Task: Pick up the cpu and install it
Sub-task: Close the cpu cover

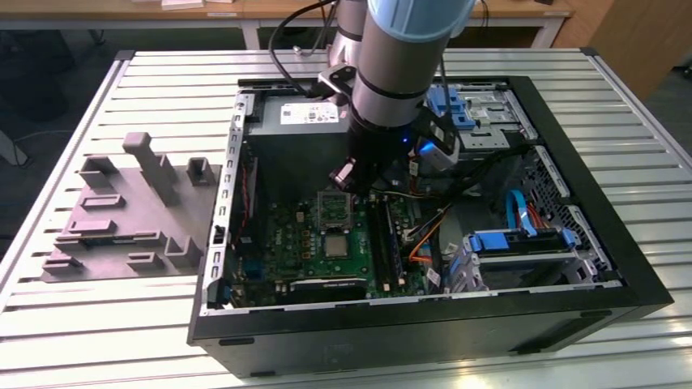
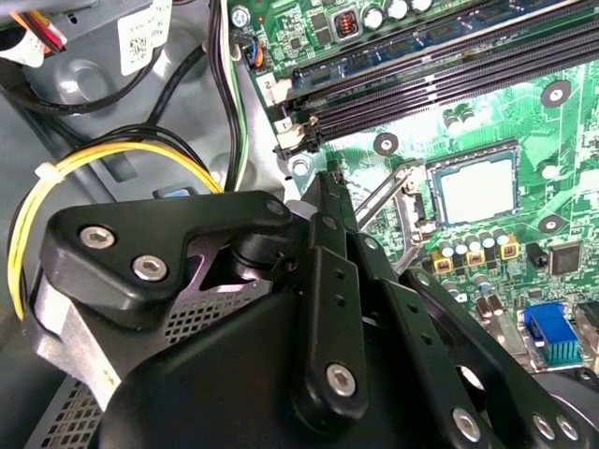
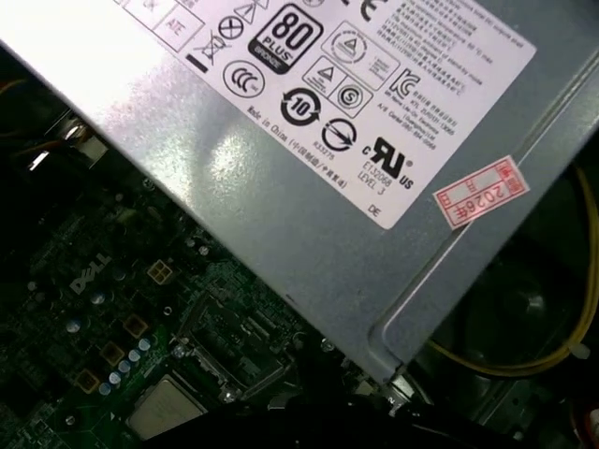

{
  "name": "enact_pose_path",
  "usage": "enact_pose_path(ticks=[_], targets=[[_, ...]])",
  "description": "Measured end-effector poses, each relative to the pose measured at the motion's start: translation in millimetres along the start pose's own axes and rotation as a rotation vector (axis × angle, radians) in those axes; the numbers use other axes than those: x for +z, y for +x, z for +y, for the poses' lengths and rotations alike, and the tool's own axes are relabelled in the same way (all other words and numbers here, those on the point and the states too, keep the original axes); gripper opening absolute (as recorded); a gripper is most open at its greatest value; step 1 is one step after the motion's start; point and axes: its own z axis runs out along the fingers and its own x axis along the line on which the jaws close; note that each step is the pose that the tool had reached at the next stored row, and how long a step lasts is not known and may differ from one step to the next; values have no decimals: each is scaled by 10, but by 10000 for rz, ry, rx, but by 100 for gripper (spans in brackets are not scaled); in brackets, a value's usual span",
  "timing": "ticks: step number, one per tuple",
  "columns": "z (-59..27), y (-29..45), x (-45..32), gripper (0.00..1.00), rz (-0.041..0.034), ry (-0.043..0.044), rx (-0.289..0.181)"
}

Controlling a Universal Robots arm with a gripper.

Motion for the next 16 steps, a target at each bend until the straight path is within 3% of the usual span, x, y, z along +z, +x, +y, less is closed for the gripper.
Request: enact_pose_path(ticks=[11, 16], targets=[[29, 25, -70, 11, -55, 60, -107], [35, 28, -88, 11, -36, 66, -363]])
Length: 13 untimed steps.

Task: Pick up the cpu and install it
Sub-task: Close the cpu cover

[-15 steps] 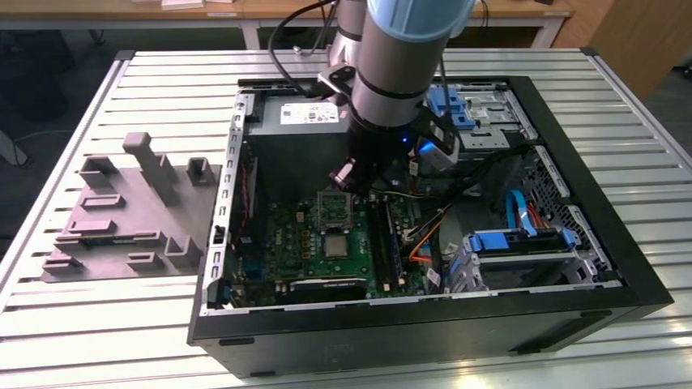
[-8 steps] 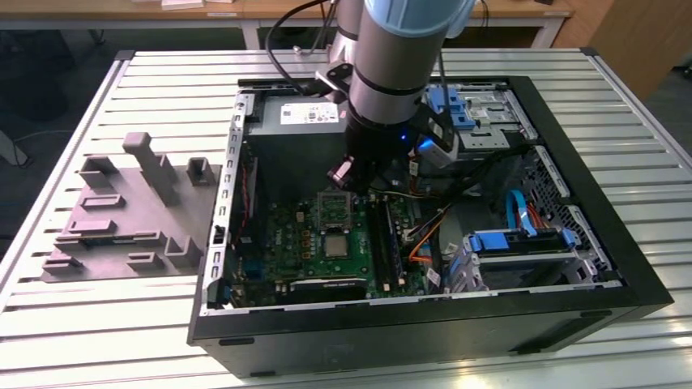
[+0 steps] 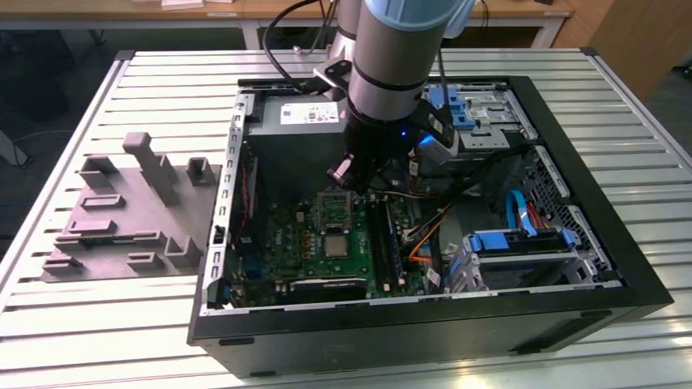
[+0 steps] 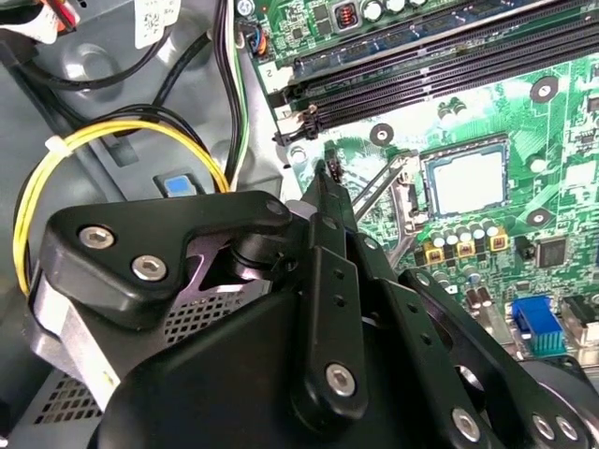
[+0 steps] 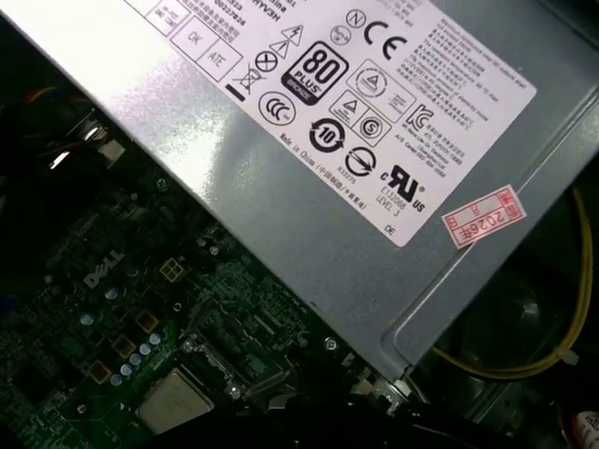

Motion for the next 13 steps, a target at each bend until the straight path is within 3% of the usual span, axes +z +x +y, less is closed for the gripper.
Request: enact_pose_path(ticks=[13], targets=[[1, 0, -10, 11, 165, -10, -1411]])
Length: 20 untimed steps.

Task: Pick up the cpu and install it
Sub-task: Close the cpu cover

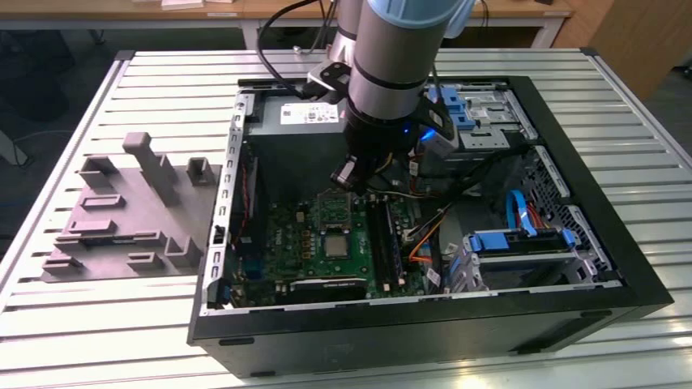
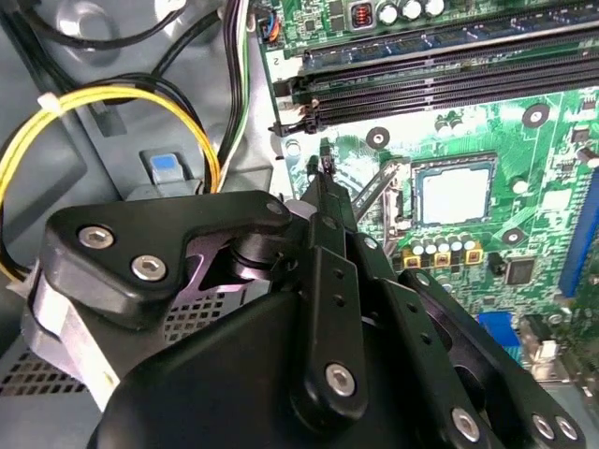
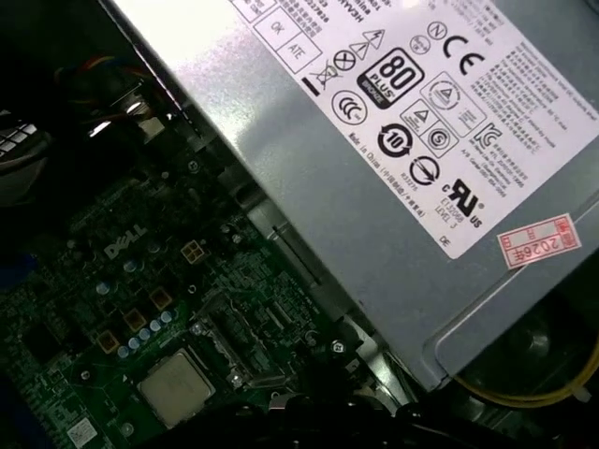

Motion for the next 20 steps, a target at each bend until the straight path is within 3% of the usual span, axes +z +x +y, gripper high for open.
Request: enact_pose_path(ticks=[20], targets=[[2, 1, -3, 11, 28, -10, -318]])
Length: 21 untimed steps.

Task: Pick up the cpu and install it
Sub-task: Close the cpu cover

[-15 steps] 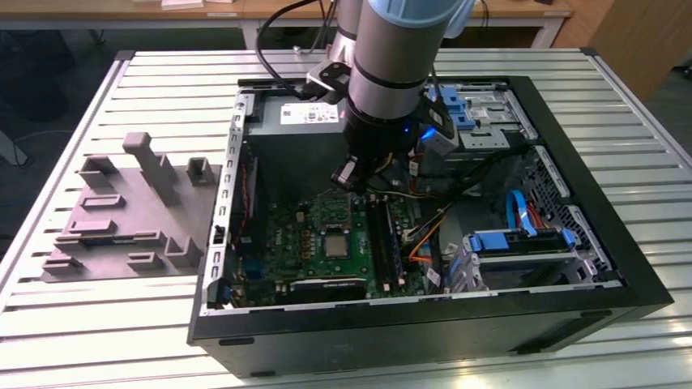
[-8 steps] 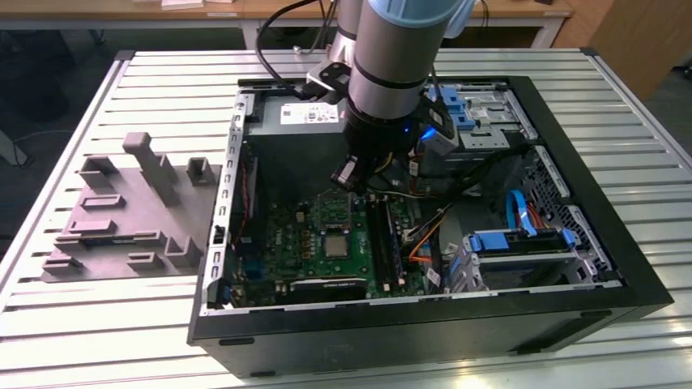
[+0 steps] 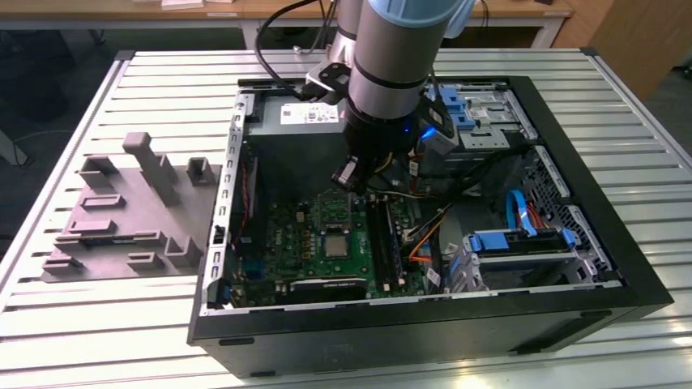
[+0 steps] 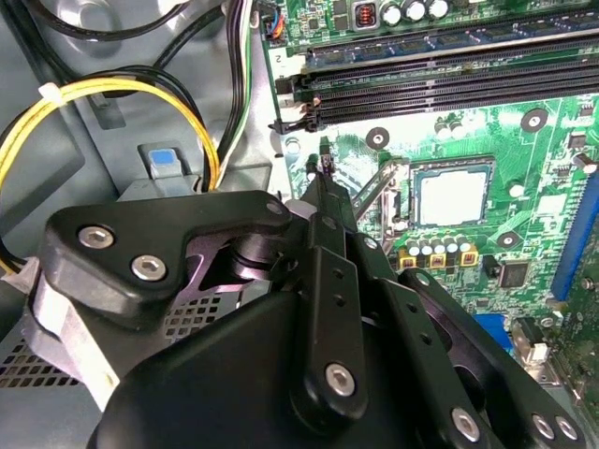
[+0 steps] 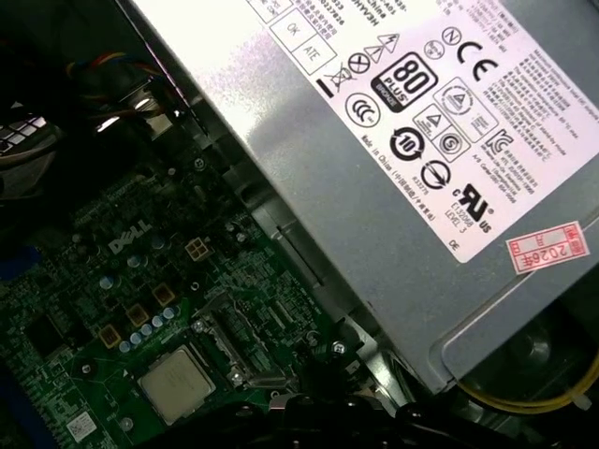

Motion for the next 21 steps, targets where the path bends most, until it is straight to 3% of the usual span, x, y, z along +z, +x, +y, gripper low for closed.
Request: enact_pose_path(ticks=[5, 21], targets=[[0, 1, 1, 11, 91, -2, -739], [0, 1, 1, 11, 97, -9, -858]])
